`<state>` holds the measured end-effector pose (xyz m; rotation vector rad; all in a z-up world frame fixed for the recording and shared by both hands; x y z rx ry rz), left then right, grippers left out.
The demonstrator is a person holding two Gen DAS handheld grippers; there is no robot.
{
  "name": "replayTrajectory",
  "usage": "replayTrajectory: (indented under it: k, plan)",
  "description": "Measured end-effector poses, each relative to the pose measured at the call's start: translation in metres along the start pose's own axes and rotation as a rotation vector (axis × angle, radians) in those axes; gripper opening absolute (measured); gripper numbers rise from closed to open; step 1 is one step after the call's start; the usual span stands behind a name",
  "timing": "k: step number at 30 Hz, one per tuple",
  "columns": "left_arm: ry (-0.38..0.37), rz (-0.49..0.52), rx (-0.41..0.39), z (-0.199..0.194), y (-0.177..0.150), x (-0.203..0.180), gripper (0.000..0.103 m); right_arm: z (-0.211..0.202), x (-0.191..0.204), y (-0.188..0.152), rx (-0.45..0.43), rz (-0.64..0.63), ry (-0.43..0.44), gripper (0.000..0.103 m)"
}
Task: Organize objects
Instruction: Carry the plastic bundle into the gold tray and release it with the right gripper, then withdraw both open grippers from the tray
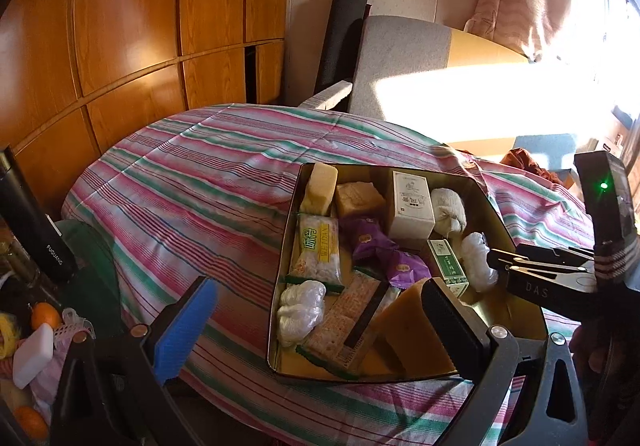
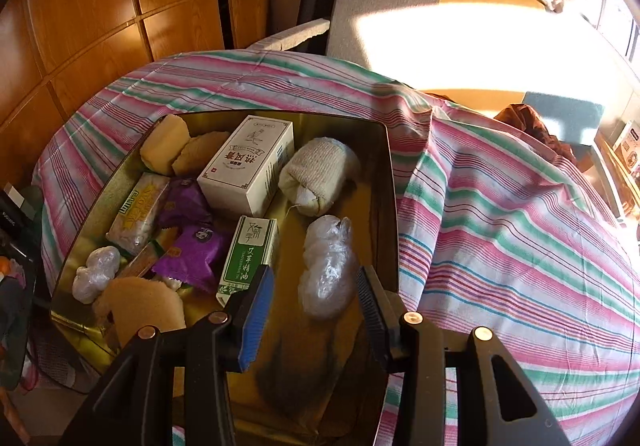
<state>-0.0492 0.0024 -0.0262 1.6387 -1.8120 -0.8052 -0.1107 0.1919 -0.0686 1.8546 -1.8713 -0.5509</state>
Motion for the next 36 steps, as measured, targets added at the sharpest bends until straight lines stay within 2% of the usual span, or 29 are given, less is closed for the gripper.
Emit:
replayTrajectory:
  k: [7,10,16,36]
  plan:
    - [0.007,0.017,-0.033,-0.015,-0.003,-0.008,0.103,-0.045,-0.012,-0.026,-0.157,0.094,-0.07,0.044]
    - [0.007,0.015,-0.041,-0.021,-0.005,-0.009,0.103,-0.059,-0.018,-0.04,-0.197,0.125,-0.088,0.044]
    - [0.004,0.017,-0.04,-0.027,-0.008,-0.014,0.103,-0.071,-0.02,-0.052,-0.217,0.138,-0.091,0.044]
    - [0.01,0.026,-0.034,-0.027,-0.013,-0.014,0.103,-0.077,-0.002,-0.047,-0.245,0.115,-0.073,0.044]
Point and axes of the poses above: each gripper's, at about its wrist camera, not at the fingertips, and z roughly the way its jaws point, x to its left, y to its top, the point moved 4 cm from there along z, roughly the way its jaws point, and after that the axes turned 6 degrees about z, right-handed, at the moved point
